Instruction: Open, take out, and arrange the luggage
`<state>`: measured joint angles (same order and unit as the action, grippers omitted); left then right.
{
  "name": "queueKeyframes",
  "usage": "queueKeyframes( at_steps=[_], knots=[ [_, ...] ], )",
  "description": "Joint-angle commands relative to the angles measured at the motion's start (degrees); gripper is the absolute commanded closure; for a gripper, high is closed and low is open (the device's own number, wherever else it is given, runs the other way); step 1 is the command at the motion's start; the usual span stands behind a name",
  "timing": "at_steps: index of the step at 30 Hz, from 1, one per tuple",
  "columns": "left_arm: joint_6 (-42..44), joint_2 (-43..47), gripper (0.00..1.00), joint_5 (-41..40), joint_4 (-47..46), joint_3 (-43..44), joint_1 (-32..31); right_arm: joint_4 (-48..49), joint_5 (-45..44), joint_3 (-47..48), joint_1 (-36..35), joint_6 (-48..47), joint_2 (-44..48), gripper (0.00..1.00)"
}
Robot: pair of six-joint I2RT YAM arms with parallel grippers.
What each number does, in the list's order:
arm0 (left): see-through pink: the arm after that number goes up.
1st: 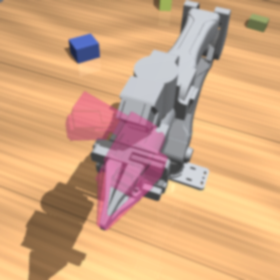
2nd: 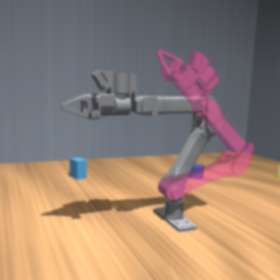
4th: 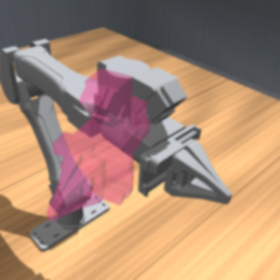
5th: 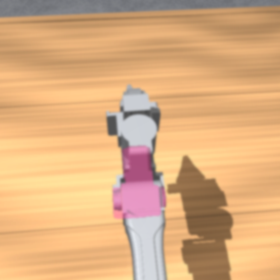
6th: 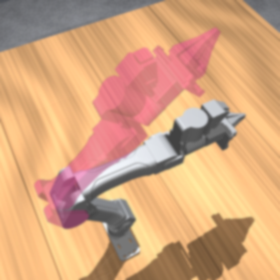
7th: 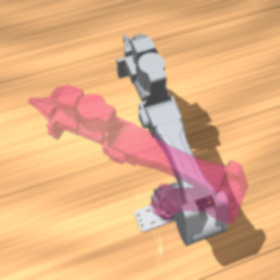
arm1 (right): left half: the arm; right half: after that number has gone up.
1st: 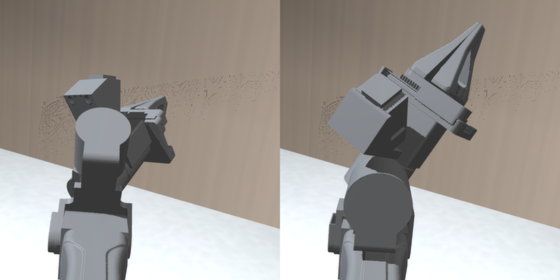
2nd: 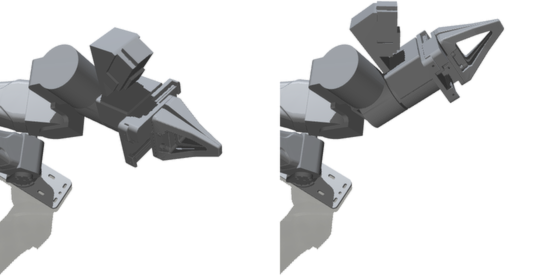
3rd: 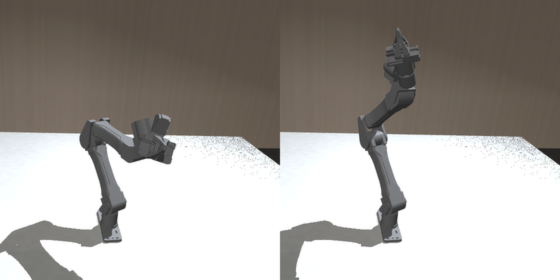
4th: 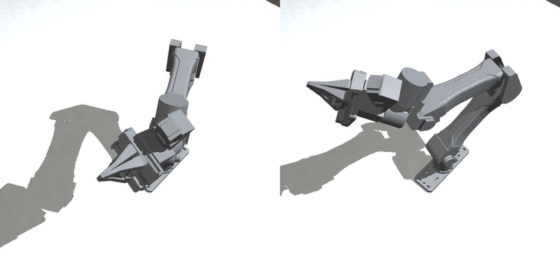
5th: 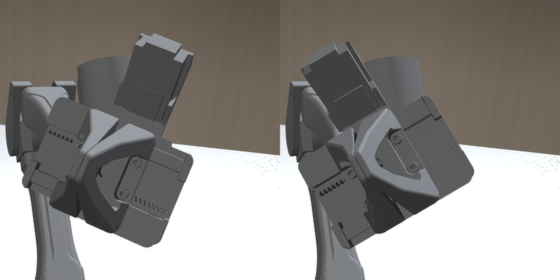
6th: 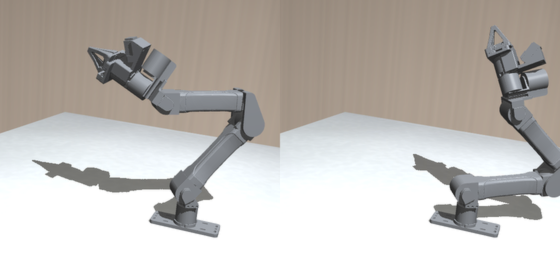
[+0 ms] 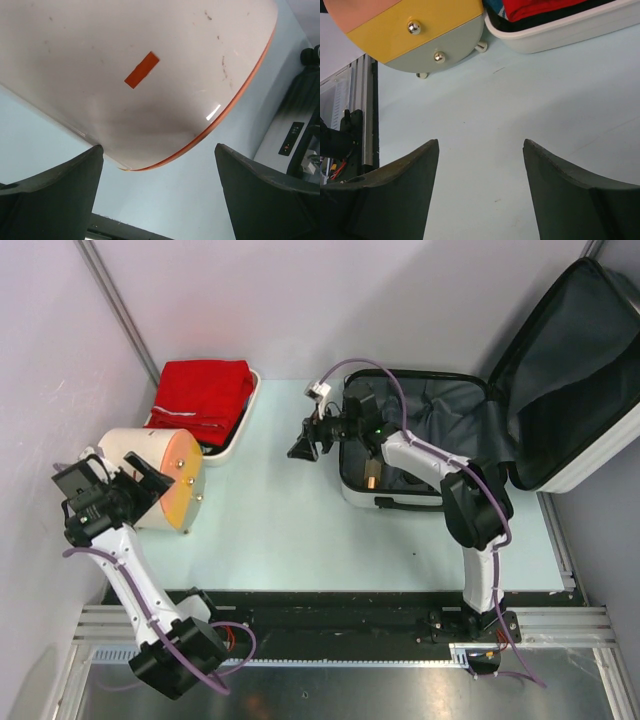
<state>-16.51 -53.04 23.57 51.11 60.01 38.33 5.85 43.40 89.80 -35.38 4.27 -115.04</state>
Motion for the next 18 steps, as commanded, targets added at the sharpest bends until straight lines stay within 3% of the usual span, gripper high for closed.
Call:
queueKeyframes(
  at_steps=[1, 7, 11, 13, 17, 18],
  knots=[
    [1.82, 1.79, 0.03, 13.5, -8.75, 0.63, -0.88, 0.22, 0.55, -0.41, 1.71, -1.63, 5.27, 0.27],
    [21.21, 6.98, 0.0, 13.69, -5.32, 10.64, -0.97, -1.54, 1.25, -1.73, 5.66, -2.51, 8.69, 0.26],
    [26.69, 3.48, 0.0, 15.7, -4.45, 16.53, -1.24, -3.12, 0.81, -1.82, 8.3, -3.22, 10.1, 0.25],
    [33.43, 0.84, 0.0, 17.82, -2.7, 18.03, -2.89, -4.34, 0.9, -1.91, 10.23, -3.57, 10.71, 0.25],
    [45.58, -3.91, 0.0, 5.9, 2.49, 23.39, -17.72, -11.46, -0.94, -2.17, 13.48, -10.91, 12.29, 0.24],
    [47.34, -4.79, 0.0, -0.65, 3.11, 23.49, -24.37, -13.04, -1.82, -2.52, 14.19, -12.52, 12.73, 0.24]
  ],
)
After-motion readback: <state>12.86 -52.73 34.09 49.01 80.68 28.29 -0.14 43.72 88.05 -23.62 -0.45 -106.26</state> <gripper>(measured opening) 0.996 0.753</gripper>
